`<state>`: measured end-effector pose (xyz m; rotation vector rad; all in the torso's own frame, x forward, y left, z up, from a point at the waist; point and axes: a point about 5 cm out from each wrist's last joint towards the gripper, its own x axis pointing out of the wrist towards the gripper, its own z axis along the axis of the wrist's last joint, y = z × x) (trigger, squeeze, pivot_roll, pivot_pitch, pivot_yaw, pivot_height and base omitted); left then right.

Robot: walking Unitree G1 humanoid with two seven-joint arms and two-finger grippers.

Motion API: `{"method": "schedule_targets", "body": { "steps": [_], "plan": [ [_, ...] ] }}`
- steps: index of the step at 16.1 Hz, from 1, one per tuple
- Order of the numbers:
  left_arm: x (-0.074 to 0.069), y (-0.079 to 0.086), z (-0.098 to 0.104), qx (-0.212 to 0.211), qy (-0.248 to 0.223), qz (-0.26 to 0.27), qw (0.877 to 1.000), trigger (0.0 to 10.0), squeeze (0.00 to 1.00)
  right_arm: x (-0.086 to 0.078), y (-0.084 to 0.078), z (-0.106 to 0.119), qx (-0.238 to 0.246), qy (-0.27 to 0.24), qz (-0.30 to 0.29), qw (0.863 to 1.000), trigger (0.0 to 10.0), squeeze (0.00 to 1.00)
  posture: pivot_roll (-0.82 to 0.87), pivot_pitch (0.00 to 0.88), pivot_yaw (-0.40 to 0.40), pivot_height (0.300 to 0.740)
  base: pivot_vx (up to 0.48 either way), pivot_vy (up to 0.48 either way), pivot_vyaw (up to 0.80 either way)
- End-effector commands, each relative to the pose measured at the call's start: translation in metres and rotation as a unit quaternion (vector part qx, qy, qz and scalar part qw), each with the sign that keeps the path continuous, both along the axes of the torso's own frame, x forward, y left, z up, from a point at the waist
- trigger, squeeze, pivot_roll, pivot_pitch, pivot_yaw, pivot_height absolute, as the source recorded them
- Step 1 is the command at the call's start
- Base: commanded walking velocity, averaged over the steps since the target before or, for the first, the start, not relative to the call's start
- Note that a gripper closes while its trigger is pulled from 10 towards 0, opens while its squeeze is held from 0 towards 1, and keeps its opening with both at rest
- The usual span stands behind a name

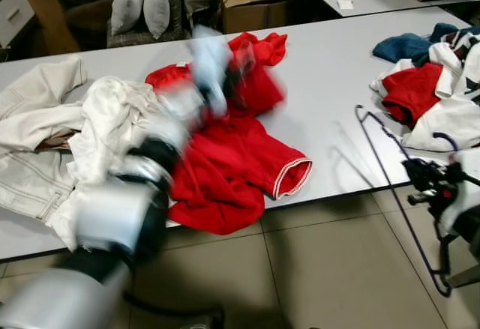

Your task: Hang hanger

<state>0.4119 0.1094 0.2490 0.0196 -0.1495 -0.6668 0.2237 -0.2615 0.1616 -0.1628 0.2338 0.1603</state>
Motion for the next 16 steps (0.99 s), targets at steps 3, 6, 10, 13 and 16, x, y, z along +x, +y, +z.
{"method": "schedule_targets", "body": {
  "steps": [3,6,10,13,16],
  "plan": [
    [-0.013,0.047,0.075,-0.073,-0.105,-0.081,0.988,0.0,0.00,0.017,0.016,0.001,0.014,-0.014,0.042,0.999,10.0,0.00,-0.01,0.000,0.024,0.740,0.000,0.000,0.00],
    [-0.032,0.094,0.094,-0.064,-0.133,-0.095,0.984,0.0,0.00,0.024,0.034,0.003,0.028,-0.032,0.096,0.994,10.0,0.00,0.03,0.000,0.008,0.740,0.000,0.000,0.00],
    [-0.082,0.139,0.031,0.017,0.001,-0.189,0.982,0.0,0.00,0.030,0.037,-0.003,0.032,-0.030,0.095,0.995,10.0,0.00,0.06,0.000,-0.004,0.740,0.000,0.000,0.00],
    [-0.096,0.159,-0.026,0.125,0.113,-0.165,0.972,0.0,0.00,0.032,0.035,-0.003,0.031,-0.031,0.090,0.995,10.0,0.00,0.07,0.000,-0.012,0.740,0.000,0.000,0.00],
    [-0.112,0.176,-0.071,0.236,0.202,-0.113,0.944,5.5,0.00,0.033,0.034,-0.003,0.026,-0.032,0.099,0.994,10.0,0.00,0.05,0.000,-0.008,0.740,0.000,0.000,0.00]
  ]
}}
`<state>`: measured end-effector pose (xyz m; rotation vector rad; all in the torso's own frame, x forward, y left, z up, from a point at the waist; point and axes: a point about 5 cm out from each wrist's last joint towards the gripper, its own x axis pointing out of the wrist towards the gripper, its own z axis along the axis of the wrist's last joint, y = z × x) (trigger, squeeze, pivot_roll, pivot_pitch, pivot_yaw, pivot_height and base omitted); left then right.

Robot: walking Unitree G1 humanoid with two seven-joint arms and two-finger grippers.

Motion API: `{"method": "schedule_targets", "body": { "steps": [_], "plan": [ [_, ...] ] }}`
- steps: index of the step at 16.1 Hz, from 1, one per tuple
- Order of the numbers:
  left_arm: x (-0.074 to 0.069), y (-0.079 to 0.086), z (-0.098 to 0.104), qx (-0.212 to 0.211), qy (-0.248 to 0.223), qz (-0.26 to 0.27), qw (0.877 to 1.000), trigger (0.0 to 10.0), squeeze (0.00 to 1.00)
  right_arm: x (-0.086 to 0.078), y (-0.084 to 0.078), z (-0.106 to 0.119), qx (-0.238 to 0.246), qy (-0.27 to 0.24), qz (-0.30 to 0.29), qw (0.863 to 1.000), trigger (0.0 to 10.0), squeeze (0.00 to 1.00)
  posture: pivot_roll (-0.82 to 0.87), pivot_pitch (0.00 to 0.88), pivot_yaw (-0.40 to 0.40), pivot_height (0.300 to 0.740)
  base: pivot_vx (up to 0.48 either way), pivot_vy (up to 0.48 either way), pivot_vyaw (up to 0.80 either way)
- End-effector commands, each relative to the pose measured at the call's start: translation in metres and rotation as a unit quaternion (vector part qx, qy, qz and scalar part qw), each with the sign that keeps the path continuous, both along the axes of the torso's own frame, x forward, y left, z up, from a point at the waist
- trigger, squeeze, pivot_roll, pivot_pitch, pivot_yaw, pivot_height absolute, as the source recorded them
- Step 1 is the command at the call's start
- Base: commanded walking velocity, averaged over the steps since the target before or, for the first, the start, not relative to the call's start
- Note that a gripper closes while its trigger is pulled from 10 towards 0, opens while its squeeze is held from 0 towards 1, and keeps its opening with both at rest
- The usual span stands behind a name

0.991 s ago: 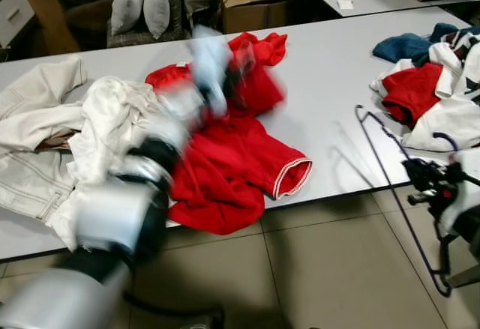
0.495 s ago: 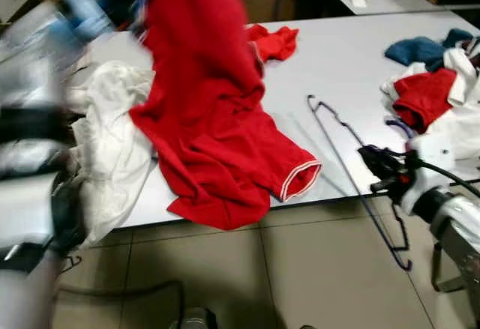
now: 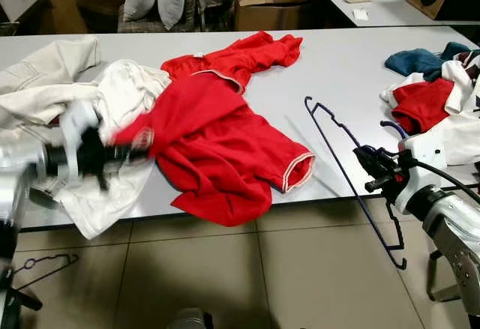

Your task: Hang hanger

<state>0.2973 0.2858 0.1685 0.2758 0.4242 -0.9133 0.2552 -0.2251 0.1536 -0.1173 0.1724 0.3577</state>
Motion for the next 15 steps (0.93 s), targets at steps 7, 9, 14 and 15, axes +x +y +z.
{"method": "schedule_targets", "body": {
  "steps": [7,9,14,15],
  "plan": [
    [0.036,0.009,0.059,-0.165,-0.153,0.122,0.967,10.0,1.00,-0.001,-0.008,0.006,-0.010,-0.016,-0.012,1.000,10.0,0.00,0.03,0.000,0.015,0.740,0.000,0.000,0.00],
    [0.046,0.006,0.066,-0.204,-0.157,0.136,0.957,10.0,1.00,-0.001,-0.008,0.006,-0.009,-0.017,-0.015,1.000,10.0,0.00,0.03,0.000,0.019,0.740,0.000,0.000,0.00],
    [0.076,-0.022,0.095,-0.300,-0.197,0.150,0.921,10.0,1.00,0.001,-0.009,0.010,-0.010,-0.024,-0.015,1.000,10.0,0.00,0.02,0.000,0.031,0.740,0.000,0.000,0.00],
    [0.081,-0.025,0.101,-0.307,-0.209,0.163,0.914,10.0,1.00,0.000,-0.010,0.010,-0.011,-0.024,-0.017,1.000,10.0,0.00,0.02,0.000,0.031,0.740,0.000,0.000,0.00]
  ]
}}
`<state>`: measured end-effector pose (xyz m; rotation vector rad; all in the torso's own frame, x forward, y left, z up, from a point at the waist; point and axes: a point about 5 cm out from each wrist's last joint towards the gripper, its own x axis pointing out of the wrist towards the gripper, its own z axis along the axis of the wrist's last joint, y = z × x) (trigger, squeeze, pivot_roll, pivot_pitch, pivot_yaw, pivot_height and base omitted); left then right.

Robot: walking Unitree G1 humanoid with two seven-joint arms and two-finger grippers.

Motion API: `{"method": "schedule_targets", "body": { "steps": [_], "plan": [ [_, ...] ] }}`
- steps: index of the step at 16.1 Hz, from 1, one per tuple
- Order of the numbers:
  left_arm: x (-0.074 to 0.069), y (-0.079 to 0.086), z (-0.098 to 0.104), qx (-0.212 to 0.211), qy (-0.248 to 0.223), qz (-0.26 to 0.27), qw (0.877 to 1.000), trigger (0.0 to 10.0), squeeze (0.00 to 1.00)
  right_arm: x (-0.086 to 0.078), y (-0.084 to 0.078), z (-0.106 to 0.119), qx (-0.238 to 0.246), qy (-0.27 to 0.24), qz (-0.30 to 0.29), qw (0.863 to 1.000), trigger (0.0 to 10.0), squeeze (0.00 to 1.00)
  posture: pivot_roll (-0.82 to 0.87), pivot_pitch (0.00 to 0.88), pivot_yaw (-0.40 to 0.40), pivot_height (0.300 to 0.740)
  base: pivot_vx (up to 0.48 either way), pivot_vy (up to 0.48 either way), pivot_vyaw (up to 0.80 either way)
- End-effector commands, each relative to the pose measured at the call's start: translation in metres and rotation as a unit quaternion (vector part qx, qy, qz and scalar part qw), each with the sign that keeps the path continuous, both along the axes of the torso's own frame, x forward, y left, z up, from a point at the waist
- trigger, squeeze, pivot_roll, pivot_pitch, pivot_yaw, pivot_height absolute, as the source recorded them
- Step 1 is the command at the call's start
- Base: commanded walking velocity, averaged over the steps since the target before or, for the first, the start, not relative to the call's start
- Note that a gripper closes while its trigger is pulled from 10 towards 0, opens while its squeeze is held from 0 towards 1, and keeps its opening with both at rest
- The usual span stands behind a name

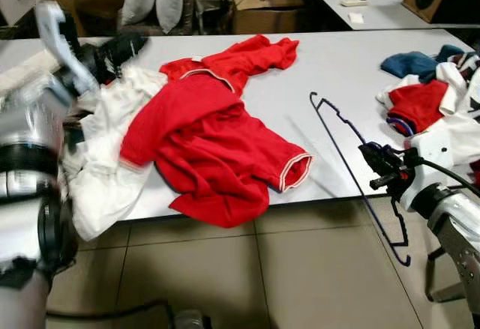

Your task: Hang hanger

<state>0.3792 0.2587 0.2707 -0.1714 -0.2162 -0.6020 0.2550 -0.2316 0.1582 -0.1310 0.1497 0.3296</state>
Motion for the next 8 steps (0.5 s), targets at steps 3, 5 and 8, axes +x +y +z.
{"method": "schedule_targets", "body": {
  "steps": [3,5,8],
  "plan": [
    [0.016,-0.016,-0.022,0.121,0.060,0.078,0.988,10.0,1.00,0.001,-0.002,0.003,-0.005,-0.006,-0.003,1.000,10.0,0.00,0.01,0.000,0.030,0.740,0.000,0.000,0.00],
    [0.022,-0.035,-0.047,0.206,0.100,0.098,0.969,10.0,0.23,0.003,0.001,0.003,-0.005,-0.003,-0.001,1.000,10.0,0.00,0.01,0.000,0.029,0.740,0.000,0.000,0.00],
    [0.024,-0.053,-0.084,0.241,0.154,0.149,0.947,10.0,0.00,0.004,0.006,0.005,-0.003,-0.003,0.007,1.000,10.0,0.00,-0.02,0.000,0.043,0.740,0.000,0.000,0.00]
  ]
}}
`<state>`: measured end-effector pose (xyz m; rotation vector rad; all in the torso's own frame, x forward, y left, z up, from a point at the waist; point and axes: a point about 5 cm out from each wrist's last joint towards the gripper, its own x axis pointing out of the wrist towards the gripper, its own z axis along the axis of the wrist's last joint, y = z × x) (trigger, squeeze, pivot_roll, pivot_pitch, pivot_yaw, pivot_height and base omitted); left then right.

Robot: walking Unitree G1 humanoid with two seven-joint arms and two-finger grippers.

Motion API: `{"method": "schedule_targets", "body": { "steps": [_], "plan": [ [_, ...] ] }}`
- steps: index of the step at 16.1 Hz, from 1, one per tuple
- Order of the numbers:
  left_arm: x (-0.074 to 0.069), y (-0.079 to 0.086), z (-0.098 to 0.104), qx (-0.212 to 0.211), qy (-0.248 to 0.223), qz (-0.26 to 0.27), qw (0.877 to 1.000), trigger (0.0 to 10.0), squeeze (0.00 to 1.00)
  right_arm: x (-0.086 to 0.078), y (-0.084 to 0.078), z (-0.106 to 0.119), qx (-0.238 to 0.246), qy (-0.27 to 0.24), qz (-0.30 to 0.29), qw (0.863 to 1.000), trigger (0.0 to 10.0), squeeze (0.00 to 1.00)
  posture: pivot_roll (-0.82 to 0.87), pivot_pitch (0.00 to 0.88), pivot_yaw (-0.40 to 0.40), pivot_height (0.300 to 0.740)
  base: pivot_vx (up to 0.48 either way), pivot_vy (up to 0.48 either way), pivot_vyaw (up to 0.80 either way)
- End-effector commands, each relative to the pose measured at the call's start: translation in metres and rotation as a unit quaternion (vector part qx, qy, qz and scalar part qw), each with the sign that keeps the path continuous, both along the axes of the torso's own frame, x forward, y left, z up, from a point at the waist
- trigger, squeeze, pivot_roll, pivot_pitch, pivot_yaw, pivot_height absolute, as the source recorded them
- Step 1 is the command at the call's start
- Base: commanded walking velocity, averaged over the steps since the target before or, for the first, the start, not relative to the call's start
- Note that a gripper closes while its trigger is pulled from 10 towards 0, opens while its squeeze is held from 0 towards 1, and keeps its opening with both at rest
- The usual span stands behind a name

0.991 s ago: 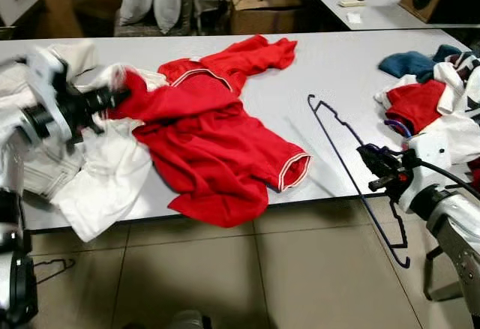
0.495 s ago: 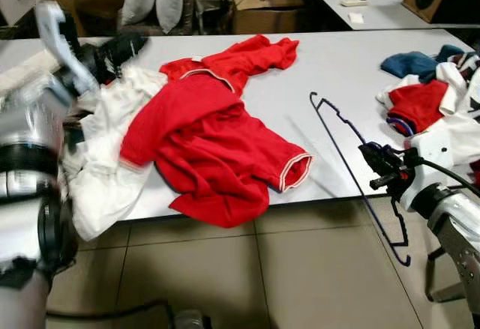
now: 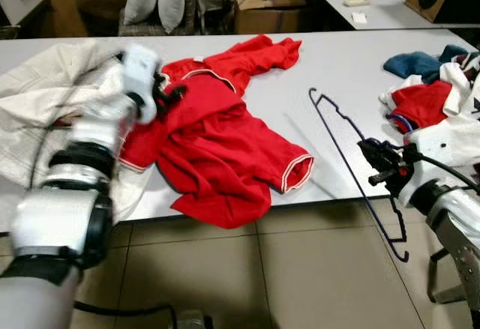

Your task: Hang hanger

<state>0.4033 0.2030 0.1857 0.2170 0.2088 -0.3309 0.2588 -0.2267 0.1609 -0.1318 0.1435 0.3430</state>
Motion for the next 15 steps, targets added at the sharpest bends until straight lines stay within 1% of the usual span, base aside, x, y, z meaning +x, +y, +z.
{"method": "schedule_targets", "body": {
  "steps": [1,2,3,4,5,6,7,8,11,15],
  "plan": [
    [-0.001,0.001,-0.005,0.011,0.006,0.014,1.000,10.0,0.00,0.000,0.002,0.002,-0.003,0.000,0.001,1.000,10.0,0.00,-0.02,0.000,0.044,0.740,0.000,0.000,0.00],
    [-0.002,-0.002,-0.012,0.006,0.015,0.016,1.000,10.0,0.00,-0.001,0.002,0.001,-0.003,0.002,0.001,1.000,10.0,0.00,-0.02,0.000,0.044,0.740,0.000,0.000,0.00],
    [-0.003,-0.005,-0.018,-0.017,0.027,0.018,0.999,10.0,0.00,-0.002,0.002,0.000,-0.003,0.004,0.001,1.000,10.0,0.00,-0.02,0.000,0.045,0.740,0.000,0.000,0.00],
    [-0.005,-0.005,-0.024,0.012,0.034,0.018,0.999,10.0,0.00,-0.002,0.002,0.000,-0.003,0.004,0.001,1.000,10.0,0.00,-0.02,0.000,0.044,0.740,0.000,0.000,0.00],
    [-0.005,-0.004,-0.027,0.026,0.035,0.024,0.999,10.0,0.00,-0.002,0.002,0.000,-0.003,0.005,0.002,1.000,10.0,0.00,-0.02,0.000,0.044,0.740,0.000,0.000,0.00],
    [-0.005,-0.003,-0.026,0.025,0.033,0.030,0.999,10.0,0.00,-0.001,0.002,0.000,-0.003,0.004,0.002,1.000,10.0,0.00,-0.02,0.000,0.044,0.740,0.000,0.000,0.00],
    [-0.005,-0.003,-0.026,0.023,0.033,0.030,0.999,0.0,0.00,-0.001,0.002,0.001,-0.003,0.004,0.002,1.000,10.0,0.00,-0.01,0.000,0.040,0.740,0.000,0.000,0.00],
    [-0.005,-0.002,-0.026,0.023,0.035,0.031,0.999,0.0,0.00,0.000,0.002,0.001,-0.002,0.004,0.003,1.000,10.0,0.00,-0.01,0.000,0.040,0.740,0.000,0.000,0.00],
    [-0.007,0.003,-0.030,0.053,0.043,0.041,0.997,0.0,0.00,0.001,0.004,0.001,-0.002,0.004,0.006,1.000,10.0,0.00,-0.01,0.000,0.036,0.740,0.000,0.000,0.00],
    [-0.009,0.006,-0.035,0.072,0.052,0.046,0.995,0.0,0.00,0.002,0.004,0.001,-0.002,0.003,0.006,1.000,10.0,0.00,-0.01,0.000,0.039,0.740,0.000,0.000,0.00]
  ]
}}
